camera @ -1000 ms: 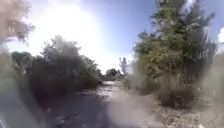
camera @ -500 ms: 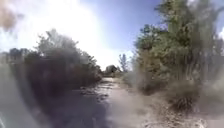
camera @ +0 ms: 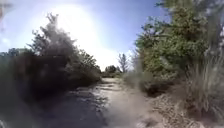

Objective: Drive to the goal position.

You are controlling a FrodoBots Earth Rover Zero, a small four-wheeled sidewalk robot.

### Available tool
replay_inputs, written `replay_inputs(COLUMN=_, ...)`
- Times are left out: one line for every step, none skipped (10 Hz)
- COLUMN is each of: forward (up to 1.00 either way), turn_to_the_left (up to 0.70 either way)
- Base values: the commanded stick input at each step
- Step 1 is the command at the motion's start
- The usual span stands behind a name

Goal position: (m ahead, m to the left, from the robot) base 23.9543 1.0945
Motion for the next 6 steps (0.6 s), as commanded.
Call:
replay_inputs(forward=0.7, turn_to_the_left=0.0)
replay_inputs(forward=0.7, turn_to_the_left=0.0)
replay_inputs(forward=0.7, turn_to_the_left=0.0)
replay_inputs(forward=0.7, turn_to_the_left=0.0)
replay_inputs(forward=0.7, turn_to_the_left=0.0)
replay_inputs(forward=0.7, turn_to_the_left=0.0)
